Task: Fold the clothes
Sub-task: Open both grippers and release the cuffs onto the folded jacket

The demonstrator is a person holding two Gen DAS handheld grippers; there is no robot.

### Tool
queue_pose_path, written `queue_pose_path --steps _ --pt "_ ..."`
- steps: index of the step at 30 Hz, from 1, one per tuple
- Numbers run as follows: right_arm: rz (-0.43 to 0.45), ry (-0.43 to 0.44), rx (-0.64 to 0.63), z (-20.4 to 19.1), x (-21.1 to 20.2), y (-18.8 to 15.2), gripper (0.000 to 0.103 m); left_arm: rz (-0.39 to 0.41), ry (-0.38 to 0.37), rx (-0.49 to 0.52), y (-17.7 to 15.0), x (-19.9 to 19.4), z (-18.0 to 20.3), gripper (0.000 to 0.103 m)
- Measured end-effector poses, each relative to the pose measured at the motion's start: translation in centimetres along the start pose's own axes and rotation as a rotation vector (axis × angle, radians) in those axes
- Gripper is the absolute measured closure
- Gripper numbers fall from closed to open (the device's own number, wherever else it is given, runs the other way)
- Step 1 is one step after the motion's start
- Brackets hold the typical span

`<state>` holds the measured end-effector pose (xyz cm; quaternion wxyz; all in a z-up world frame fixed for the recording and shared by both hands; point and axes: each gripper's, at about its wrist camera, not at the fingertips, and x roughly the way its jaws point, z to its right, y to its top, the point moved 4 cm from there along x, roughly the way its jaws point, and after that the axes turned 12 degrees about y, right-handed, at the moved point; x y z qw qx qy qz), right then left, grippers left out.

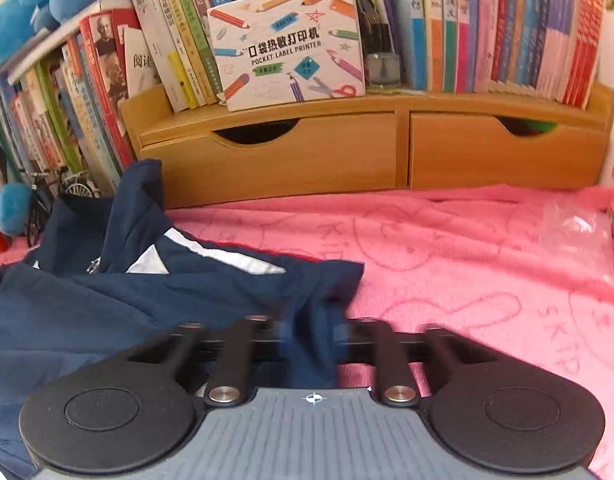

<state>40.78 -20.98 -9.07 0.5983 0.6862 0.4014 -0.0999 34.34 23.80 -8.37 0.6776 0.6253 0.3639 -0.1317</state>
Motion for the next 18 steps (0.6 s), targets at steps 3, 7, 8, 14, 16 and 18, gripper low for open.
queue_pose_path --steps 3,7,8,14,16,18 --pt "0.033 -0.039 -0.015 0.1 0.2 1.7 0.096 0.037 0.005 -0.056 1.0 -0.6 -0.6 0.101" --pt "0.067 -0.090 0.035 1.5 1.0 4.1 0.097 0.031 0.145 0.049 0.3 0.4 0.3 0.099" --pt "0.057 -0.095 0.057 1.8 1.2 4.2 0.096 0.043 0.195 0.098 -0.2 0.4 0.5 0.096" --pt "0.057 -0.033 -0.013 0.5 -2.9 1.7 0.072 0.145 0.163 0.168 -1.9 -5.9 0.0 0.079" --pt "0.053 -0.018 -0.054 -0.5 -5.0 0.2 0.072 0.180 0.124 0.199 -3.2 -9.0 0.2 0.075" --pt "0.057 0.011 -0.105 -1.9 -7.7 -1.6 0.070 0.202 0.074 0.232 -4.9 -12.0 0.3 0.068"
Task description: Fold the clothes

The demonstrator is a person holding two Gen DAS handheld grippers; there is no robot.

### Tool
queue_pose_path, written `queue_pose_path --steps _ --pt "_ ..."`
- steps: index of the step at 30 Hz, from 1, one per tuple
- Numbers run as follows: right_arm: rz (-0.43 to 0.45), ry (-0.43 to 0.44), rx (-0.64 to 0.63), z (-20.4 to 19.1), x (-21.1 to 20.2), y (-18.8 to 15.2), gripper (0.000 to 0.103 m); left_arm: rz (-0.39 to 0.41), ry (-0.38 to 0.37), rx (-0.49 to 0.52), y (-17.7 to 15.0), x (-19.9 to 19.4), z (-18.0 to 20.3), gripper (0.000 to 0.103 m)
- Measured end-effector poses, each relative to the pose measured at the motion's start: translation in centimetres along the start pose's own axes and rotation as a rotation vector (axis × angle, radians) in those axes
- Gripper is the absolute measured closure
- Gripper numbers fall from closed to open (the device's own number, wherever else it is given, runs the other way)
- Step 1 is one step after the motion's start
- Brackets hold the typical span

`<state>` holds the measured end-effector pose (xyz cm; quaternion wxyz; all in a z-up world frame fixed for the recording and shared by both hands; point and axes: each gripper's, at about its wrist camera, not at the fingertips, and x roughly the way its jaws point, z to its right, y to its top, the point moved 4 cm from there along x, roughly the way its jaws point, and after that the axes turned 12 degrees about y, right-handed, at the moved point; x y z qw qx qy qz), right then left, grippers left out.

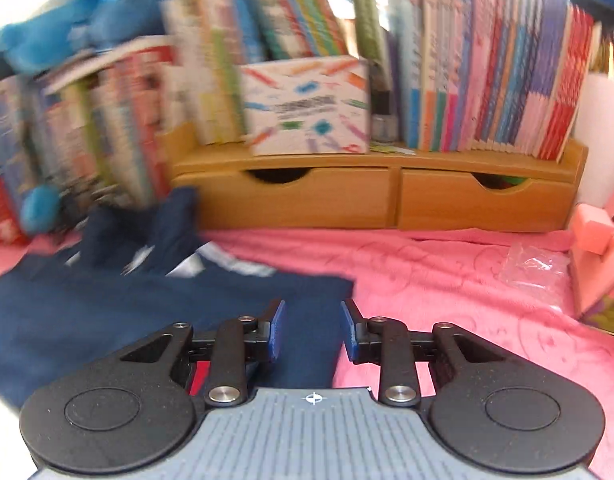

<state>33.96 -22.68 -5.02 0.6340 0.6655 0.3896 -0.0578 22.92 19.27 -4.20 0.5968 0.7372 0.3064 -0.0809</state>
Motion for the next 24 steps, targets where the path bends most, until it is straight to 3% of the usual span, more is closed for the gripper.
queue_pose_path --steps 3,8,13,15,17,24 --pt "0.005 0.056 -0.085 -3.1 -4.2 -2.6 0.058 0.033 -0.074 0.039 -1.8 -4.9 0.4 0.056" --pt "-0.009 0.122 -0.173 -7.0 -11.8 -7.7 0.049 -0.051 -0.135 0.088 -7.4 -10.6 1.8 0.056" --pt "-0.031 0.110 -0.194 -10.0 -16.8 -12.1 0.046 -0.085 -0.134 0.106 -11.6 -15.1 2.8 0.054" --pt "-0.031 0.121 -0.202 -11.4 -18.7 -13.9 0.044 -0.079 -0.126 0.103 -12.8 -16.4 2.3 0.045" --pt "-0.032 0.139 -0.207 -12.9 -20.5 -15.7 0.042 -0.072 -0.117 0.099 -14.1 -17.7 1.8 0.044" --pt "-0.146 0.151 -0.265 -16.4 -22.8 -22.4 0.038 -0.090 -0.094 0.047 -16.2 -20.8 -0.2 0.040"
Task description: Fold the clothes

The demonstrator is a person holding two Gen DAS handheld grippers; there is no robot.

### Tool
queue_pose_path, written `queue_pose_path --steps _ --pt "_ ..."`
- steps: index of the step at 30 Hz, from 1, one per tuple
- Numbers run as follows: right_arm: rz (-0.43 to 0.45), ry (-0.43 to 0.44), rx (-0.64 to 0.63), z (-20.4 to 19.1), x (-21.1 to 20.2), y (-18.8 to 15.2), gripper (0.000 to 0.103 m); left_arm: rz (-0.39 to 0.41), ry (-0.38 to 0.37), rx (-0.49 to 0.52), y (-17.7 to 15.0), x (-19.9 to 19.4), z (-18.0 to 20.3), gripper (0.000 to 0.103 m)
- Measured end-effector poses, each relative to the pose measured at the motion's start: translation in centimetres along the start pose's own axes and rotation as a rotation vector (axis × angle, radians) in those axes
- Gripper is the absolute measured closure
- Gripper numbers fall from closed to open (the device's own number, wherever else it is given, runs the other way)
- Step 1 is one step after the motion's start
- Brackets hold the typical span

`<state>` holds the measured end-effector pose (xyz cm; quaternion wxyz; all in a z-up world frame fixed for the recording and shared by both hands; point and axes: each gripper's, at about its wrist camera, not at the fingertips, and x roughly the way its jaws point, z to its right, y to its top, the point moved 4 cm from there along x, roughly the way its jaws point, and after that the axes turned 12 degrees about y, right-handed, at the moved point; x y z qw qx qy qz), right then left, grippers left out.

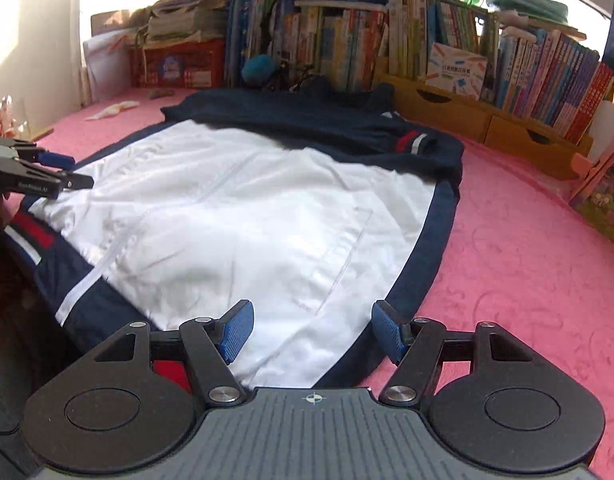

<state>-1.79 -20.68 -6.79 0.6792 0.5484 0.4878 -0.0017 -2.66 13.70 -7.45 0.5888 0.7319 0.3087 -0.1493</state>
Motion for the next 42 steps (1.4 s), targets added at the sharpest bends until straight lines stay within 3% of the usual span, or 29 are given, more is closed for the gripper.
queue_pose_path --steps 4,8,13,18,32,36,40,42 --pt "0.024 -0.004 0.067 -0.6 -0.8 -1.2 0.036 0.018 0.007 0.003 -0.7 -2.0 0.2 0.040" --pt "0.061 0.056 0.082 -2.0 -1.8 -0.9 0.028 0.014 -0.021 -0.021 -1.8 -3.3 0.3 0.034" --pt "0.028 -0.051 0.005 -3.3 -0.9 -1.5 0.022 -0.016 -0.004 -0.079 -3.1 -2.8 -0.2 0.032" --pt "-0.002 -0.024 0.170 -1.3 -0.7 -1.4 0.019 -0.050 -0.022 -0.138 -3.1 -2.4 -0.8 0.028" --pt "-0.016 -0.032 0.196 -1.5 -0.8 -1.5 0.018 -0.054 0.002 -0.139 -3.1 -2.6 -0.6 0.026" --pt "-0.011 -0.002 0.208 -1.8 -1.4 -1.5 0.027 -0.099 -0.071 -0.232 -3.1 -3.2 -1.6 0.031" --pt "0.010 0.093 0.279 -1.4 -2.5 -2.1 0.028 -0.149 -0.179 -0.364 -3.9 -4.0 -3.0 0.031" --pt "0.038 0.131 0.327 -1.1 -3.0 -2.4 0.028 -0.145 -0.187 -0.373 -4.3 -4.5 -3.1 0.030"
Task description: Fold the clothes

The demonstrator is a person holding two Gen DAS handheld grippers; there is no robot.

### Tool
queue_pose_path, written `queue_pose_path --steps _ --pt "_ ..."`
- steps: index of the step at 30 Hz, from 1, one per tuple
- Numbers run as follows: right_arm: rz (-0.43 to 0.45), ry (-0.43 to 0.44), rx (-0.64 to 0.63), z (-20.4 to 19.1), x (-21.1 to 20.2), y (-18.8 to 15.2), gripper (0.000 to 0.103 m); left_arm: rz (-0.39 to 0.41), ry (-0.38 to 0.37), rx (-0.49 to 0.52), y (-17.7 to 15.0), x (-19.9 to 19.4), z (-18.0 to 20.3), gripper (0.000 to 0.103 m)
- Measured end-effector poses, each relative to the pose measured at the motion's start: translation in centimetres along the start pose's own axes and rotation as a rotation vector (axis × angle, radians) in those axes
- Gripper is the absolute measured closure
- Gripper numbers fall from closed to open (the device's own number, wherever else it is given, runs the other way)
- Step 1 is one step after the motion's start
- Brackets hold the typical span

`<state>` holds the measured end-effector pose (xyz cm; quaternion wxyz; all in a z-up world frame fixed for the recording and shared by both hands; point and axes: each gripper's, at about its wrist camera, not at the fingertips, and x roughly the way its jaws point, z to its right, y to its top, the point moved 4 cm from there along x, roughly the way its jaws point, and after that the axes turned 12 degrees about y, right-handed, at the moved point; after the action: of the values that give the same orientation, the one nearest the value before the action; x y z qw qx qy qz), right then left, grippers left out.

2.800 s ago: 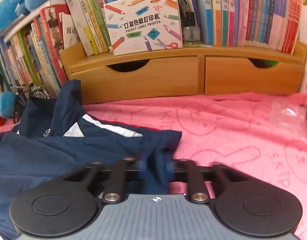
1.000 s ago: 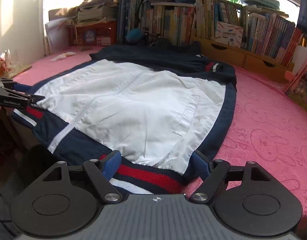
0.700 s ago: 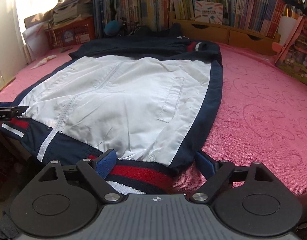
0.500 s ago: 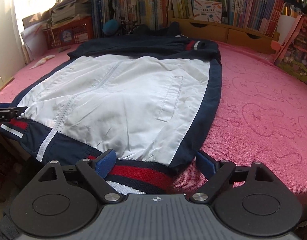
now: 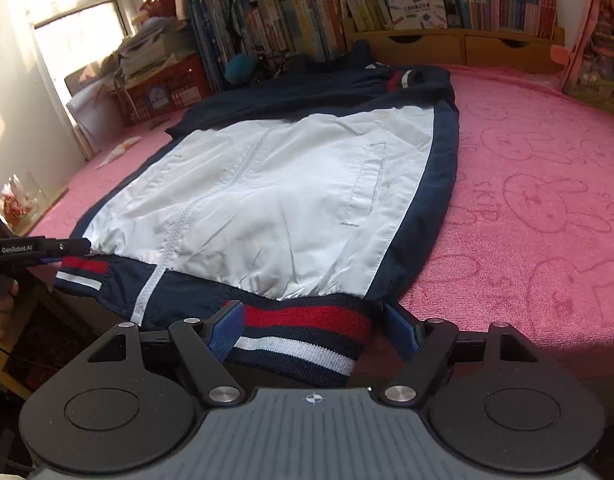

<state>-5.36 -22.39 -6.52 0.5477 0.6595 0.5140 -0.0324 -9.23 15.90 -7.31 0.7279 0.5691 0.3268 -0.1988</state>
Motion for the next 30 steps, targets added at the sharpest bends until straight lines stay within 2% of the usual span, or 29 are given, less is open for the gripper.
queue_pose_path --steps 3,6,7,9,10,13,15,17,20,23,25,26,27,28,29,30 --pt "0.037 0.065 0.076 0.7 -0.5 0.0 0.027 0.008 0.006 0.012 -0.4 -0.3 0.4 0.025" --pt "0.073 0.131 0.165 1.5 -0.9 0.2 0.028 0.030 0.057 0.069 -0.5 0.1 1.7 0.025" --pt "0.075 0.132 0.186 1.6 -0.8 0.2 0.031 0.038 0.079 0.094 -0.5 0.2 2.2 0.026" --pt "0.081 0.096 0.158 1.3 -0.8 0.3 0.034 0.059 0.110 0.140 -0.2 0.2 3.0 0.036" --pt "0.085 0.067 0.131 1.1 -0.9 0.4 0.034 0.079 0.113 0.165 0.3 0.0 3.3 0.037" --pt "0.126 -0.050 0.017 0.6 -1.4 1.8 0.034 0.178 0.129 0.255 3.1 -0.6 4.0 0.038" --pt "0.159 -0.100 -0.040 1.5 -1.6 3.9 0.032 0.245 0.126 0.329 5.8 0.1 5.3 0.033" --pt "0.192 -0.143 -0.036 3.4 -1.0 6.6 0.032 0.308 0.108 0.408 8.5 2.0 8.0 0.028" --pt "0.245 -0.181 0.037 6.1 0.7 10.2 0.032 0.378 0.036 0.501 12.0 6.6 14.6 0.018" --pt "0.273 -0.180 0.096 7.6 2.3 11.5 0.032 0.406 -0.025 0.579 14.0 12.5 22.5 0.018" --pt "0.263 -0.203 0.080 7.9 3.2 11.4 0.032 0.413 -0.007 0.652 14.1 16.9 27.6 0.018" --pt "0.254 -0.224 0.067 8.1 3.6 11.3 0.032 0.406 0.019 0.696 14.1 19.1 29.7 0.027" --pt "0.244 -0.246 0.054 8.2 4.0 11.2 0.032 0.381 0.075 0.754 13.7 21.3 31.1 0.068" --pt "0.236 -0.268 0.038 8.5 4.1 11.4 0.032 0.353 0.125 0.794 13.6 23.2 31.9 0.095" --pt "0.228 -0.290 0.021 8.8 4.2 11.5 0.032 0.339 0.155 0.783 14.2 24.0 31.2 0.103" --pt "0.220 -0.311 0.005 9.1 4.3 11.7 0.032 0.354 0.166 0.736 15.5 23.8 29.5 0.103"
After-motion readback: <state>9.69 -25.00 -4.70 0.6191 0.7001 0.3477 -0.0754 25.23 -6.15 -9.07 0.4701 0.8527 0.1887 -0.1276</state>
